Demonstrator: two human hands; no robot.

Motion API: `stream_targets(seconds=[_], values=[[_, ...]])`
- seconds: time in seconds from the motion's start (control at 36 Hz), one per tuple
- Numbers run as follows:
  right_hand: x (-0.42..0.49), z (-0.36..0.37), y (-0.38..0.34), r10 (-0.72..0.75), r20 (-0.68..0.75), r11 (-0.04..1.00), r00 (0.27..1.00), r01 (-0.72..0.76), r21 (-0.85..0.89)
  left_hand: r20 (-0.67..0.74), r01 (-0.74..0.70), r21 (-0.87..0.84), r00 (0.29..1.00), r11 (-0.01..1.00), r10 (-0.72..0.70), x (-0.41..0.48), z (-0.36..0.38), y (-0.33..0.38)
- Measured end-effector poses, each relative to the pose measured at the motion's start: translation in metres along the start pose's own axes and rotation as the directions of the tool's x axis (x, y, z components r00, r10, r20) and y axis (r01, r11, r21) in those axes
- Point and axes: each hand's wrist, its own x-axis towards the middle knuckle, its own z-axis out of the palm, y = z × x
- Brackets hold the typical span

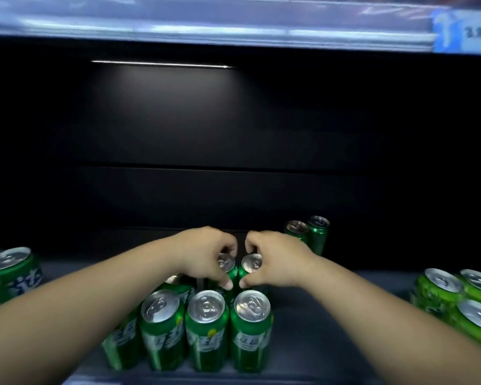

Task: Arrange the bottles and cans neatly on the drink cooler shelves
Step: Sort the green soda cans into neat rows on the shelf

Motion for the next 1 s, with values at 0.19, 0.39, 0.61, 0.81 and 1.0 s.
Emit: stream_targets(seconds=[0.19,0.39,0.61,0.81,1.0], values=[[-0.008,0.003,0.020,-0.010,0.060,0.951,0.998,-0.009,0.311,0.033,0.006,-0.174,0.999,0.985,0.000,-0.021,-0.006,-0.003],[-0.003,0.020,0.036,0.000,0.073,0.828,0.997,-0.041,0.560,0.030,0.071,-0.235,0.997,0.969,-0.066,-0.024,-0.003,-0.008],[-0.010,0.021,0.027,-0.045,0.118,0.725,0.992,-0.049,0.687,0.088,0.051,-0.113,0.995,0.992,-0.041,-0.033,-0.009,-0.003],[-0.014,0.019,0.026,-0.053,0.131,0.726,0.990,-0.052,0.686,0.113,0.074,-0.237,0.992,0.969,-0.048,-0.035,-0.010,-0.007],[-0.017,0.024,0.020,-0.024,0.115,0.714,0.993,-0.063,0.697,0.029,0.072,-0.225,0.997,0.972,-0.068,-0.032,-0.005,0.001]])
